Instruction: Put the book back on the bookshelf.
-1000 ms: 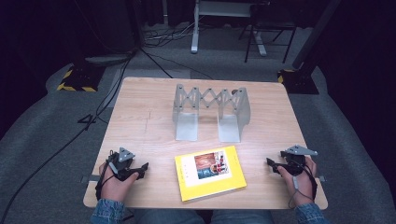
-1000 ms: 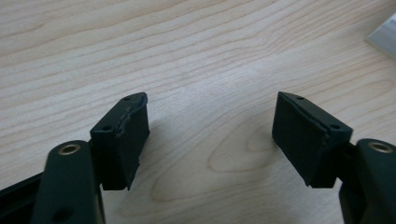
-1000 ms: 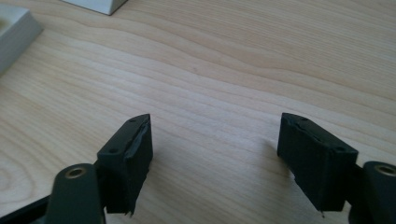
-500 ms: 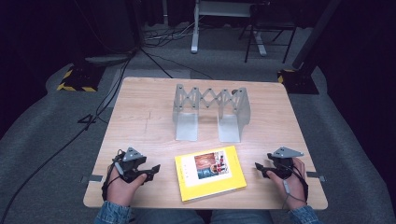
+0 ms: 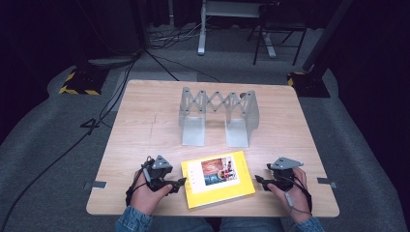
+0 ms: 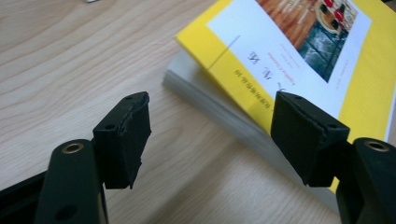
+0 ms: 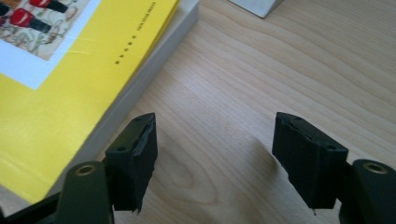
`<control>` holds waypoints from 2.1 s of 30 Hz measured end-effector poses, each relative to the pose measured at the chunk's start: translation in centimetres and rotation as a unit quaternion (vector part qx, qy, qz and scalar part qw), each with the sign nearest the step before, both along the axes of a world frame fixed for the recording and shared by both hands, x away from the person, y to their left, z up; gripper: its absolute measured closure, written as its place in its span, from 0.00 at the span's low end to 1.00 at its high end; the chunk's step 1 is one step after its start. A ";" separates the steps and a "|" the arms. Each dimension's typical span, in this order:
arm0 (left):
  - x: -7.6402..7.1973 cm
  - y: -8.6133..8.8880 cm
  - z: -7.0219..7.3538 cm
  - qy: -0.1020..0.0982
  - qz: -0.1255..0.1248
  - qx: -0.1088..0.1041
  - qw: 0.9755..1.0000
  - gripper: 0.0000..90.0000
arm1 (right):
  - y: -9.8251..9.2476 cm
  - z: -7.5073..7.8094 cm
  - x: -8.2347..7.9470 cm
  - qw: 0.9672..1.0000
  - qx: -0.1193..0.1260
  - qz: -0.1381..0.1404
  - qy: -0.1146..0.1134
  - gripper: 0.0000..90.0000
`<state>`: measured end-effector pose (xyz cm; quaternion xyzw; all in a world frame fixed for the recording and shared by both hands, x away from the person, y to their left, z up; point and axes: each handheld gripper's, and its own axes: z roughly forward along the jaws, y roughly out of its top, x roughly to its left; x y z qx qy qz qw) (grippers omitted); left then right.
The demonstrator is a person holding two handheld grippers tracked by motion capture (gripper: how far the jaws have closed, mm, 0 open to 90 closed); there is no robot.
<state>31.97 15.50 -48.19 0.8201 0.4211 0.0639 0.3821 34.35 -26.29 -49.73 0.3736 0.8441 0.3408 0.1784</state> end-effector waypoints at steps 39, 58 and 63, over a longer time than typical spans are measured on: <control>-0.2 -1.9 0.4 0.024 -0.057 -0.078 0.995 0.93 | 1.0 -0.2 -1.1 1.000 0.021 0.005 0.008 0.38; -1.7 -2.4 4.9 -0.022 -0.103 -0.089 0.990 0.99 | 2.5 3.5 -4.3 0.995 0.012 0.058 -0.077 0.30; -1.6 -2.6 5.6 -0.034 -0.111 -0.096 0.989 0.99 | 3.3 3.8 -4.8 0.993 0.011 0.074 -0.089 0.29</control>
